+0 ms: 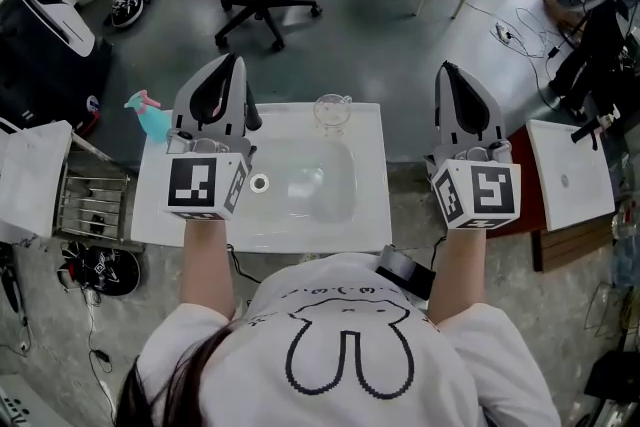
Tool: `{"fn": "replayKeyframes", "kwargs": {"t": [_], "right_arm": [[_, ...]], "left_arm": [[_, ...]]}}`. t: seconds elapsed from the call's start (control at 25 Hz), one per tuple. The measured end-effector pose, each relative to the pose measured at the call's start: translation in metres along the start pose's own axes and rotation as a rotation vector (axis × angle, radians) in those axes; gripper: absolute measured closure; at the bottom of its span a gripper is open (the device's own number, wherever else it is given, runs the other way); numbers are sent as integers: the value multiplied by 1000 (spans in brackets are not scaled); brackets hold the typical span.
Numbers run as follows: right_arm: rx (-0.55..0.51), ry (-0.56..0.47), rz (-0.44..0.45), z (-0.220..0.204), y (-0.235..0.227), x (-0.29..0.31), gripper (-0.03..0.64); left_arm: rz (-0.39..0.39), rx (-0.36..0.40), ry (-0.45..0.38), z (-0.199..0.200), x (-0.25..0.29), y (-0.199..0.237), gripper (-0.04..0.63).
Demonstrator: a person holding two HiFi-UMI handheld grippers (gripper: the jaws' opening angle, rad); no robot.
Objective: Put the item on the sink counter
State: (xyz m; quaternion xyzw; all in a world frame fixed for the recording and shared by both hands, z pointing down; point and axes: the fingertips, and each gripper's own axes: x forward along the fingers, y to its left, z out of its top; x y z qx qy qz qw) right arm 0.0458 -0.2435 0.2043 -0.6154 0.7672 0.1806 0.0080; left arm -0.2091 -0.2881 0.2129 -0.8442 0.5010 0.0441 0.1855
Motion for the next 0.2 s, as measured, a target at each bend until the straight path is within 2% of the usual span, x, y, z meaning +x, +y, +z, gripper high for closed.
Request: {"fn": "replayKeyframes", "kwargs": {"t": [0.2], "right_arm": [[-2,5,-6,1,2,1,590]], "left_arm": [[0,-4,-5,0,-3,3,586]]}}
